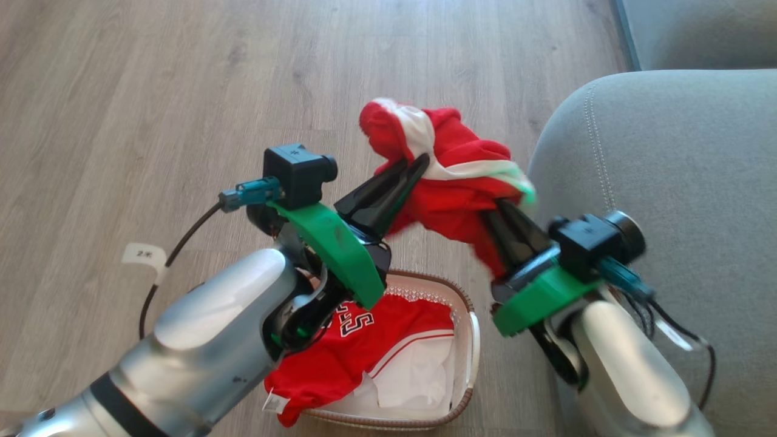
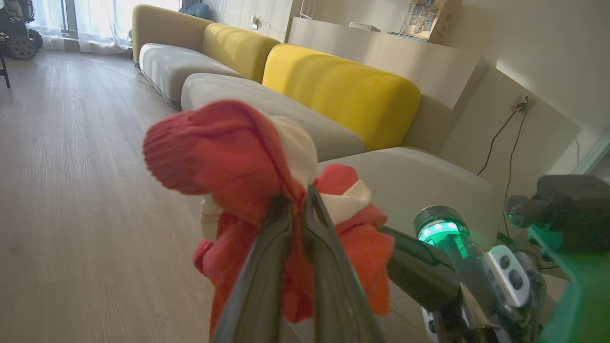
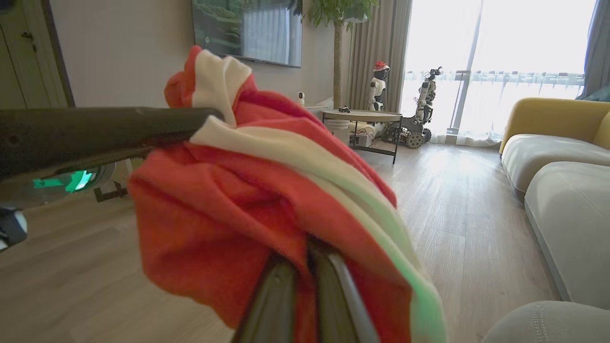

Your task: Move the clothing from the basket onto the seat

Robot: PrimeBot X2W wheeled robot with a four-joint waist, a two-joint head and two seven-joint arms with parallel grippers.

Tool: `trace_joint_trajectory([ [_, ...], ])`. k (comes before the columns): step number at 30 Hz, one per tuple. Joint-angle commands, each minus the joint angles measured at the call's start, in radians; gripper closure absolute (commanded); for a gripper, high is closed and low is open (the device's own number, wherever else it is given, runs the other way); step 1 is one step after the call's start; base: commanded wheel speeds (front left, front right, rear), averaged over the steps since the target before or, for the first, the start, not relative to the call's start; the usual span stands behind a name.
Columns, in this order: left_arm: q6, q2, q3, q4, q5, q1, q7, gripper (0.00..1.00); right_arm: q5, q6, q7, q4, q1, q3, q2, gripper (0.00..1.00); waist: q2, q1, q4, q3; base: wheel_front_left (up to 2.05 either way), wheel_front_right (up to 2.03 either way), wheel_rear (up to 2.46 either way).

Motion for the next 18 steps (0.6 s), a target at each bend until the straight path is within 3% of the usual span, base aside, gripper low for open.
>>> trace_joint_trajectory([
  [1, 0.005, 0.028, 0.045, -0.022, -0.007, -0.042, -0.010, 1.00, 0.001, 0.007, -0.009, -0.041, -0.011, 0.006, 0.014, 1.00, 0.0000, 0.0000, -0.001, 0.000, 0.00, 0.00, 0.00],
  [5, 0.007, 0.038, 0.041, -0.025, -0.008, -0.032, -0.010, 1.00, 0.001, 0.007, -0.009, -0.106, 0.035, -0.048, 0.009, 1.00, 0.0000, 0.0000, -0.013, -0.002, 0.00, 0.00, 0.00],
  [6, 0.007, 0.039, 0.040, -0.026, -0.008, -0.030, -0.009, 0.77, 0.001, 0.007, -0.009, -0.119, 0.042, -0.060, 0.007, 1.00, 0.0000, 0.0000, -0.016, -0.003, 0.00, 0.00, 0.00],
  [8, 0.009, 0.041, 0.036, -0.031, -0.007, -0.026, -0.008, 0.00, 0.001, 0.007, -0.009, -0.143, 0.058, -0.084, 0.005, 1.00, 0.0000, 0.0000, -0.023, -0.005, 0.00, 0.00, 0.00],
  [18, 0.026, 0.053, 0.021, -0.081, 0.015, -0.022, -0.006, 0.00, -0.005, 0.007, -0.009, -0.227, 0.100, -0.172, -0.009, 1.00, 0.0000, 0.0000, -0.078, 0.007, 0.00, 0.00, 0.00],
])
